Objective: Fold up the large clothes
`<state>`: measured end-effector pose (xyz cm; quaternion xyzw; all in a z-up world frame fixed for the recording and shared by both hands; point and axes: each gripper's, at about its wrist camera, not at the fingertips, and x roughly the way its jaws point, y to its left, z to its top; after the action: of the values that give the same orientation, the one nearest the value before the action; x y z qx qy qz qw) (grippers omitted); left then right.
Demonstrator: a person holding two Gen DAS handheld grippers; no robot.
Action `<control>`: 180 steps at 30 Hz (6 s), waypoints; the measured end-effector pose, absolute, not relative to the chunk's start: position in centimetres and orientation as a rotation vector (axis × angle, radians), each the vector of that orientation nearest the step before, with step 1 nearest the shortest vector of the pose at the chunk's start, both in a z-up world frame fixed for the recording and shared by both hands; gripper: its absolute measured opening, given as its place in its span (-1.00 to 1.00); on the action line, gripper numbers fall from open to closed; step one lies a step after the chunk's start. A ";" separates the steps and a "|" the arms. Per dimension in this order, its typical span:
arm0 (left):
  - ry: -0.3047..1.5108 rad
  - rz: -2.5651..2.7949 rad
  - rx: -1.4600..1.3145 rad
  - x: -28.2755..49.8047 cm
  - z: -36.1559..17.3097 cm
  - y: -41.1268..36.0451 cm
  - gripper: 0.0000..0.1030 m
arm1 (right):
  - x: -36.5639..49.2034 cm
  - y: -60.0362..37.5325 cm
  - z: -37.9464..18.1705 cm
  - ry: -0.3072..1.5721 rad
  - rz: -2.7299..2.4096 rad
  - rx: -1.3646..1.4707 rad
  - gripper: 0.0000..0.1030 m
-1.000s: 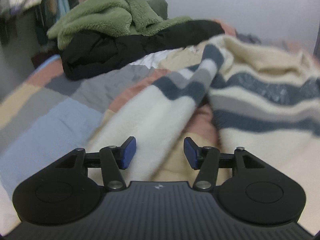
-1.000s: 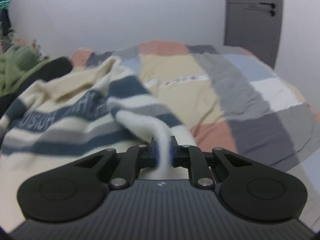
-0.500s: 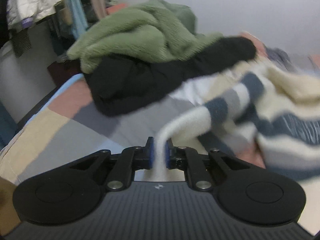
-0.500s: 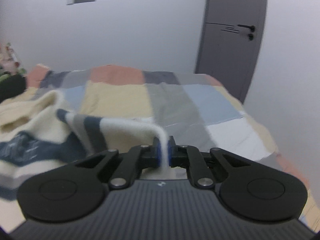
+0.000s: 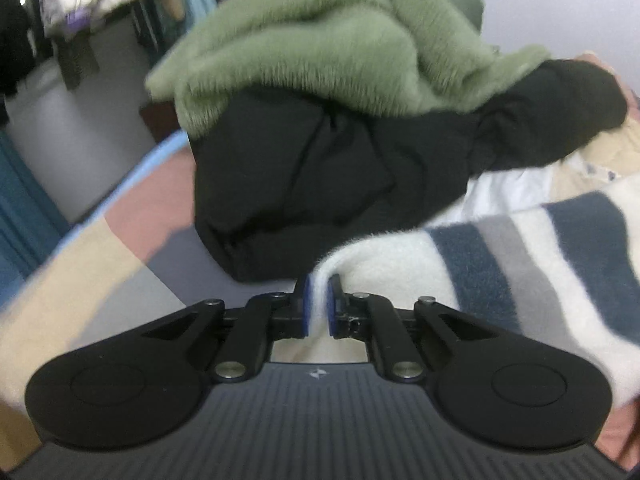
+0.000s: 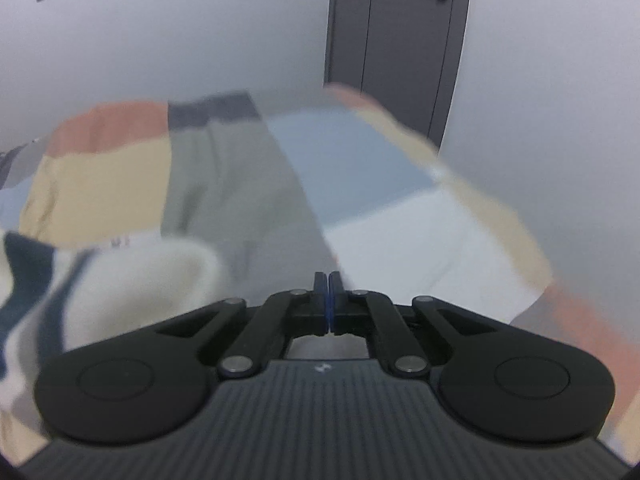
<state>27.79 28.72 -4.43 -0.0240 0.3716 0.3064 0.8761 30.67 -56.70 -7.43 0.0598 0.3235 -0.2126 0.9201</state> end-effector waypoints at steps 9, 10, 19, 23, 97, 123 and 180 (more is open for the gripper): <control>0.780 0.582 -0.181 26.7 -5.1 28.6 -0.11 | 30.0 -55.5 -9.4 0.664 -0.378 0.203 -0.90; 0.771 0.562 -0.195 26.1 -4.5 28.1 0.05 | 29.7 -55.2 -8.7 0.646 -0.374 0.206 -0.90; 0.779 0.346 -0.254 20.5 1.1 19.8 0.07 | 26.5 -47.9 -0.8 0.581 -0.175 0.272 -0.65; 0.775 0.237 -0.274 17.6 3.0 14.8 0.07 | 24.2 -42.2 1.6 0.578 -0.020 0.289 -0.01; 0.938 -0.339 -0.947 9.0 -11.2 4.4 0.11 | 17.7 -22.3 -7.6 0.847 0.339 0.253 -0.87; 0.833 -0.168 -0.767 -0.1 1.9 12.1 -0.88 | 9.7 -16.7 -4.2 0.793 0.731 0.202 -0.83; 0.930 -0.125 -0.512 8.3 -7.5 2.3 0.07 | 10.4 -31.8 -11.8 1.002 0.208 1.006 0.22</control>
<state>8.25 2.33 -7.51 -0.2439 0.4430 -0.0595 0.8606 10.37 -31.83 -11.83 0.4608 0.4591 0.0954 0.7536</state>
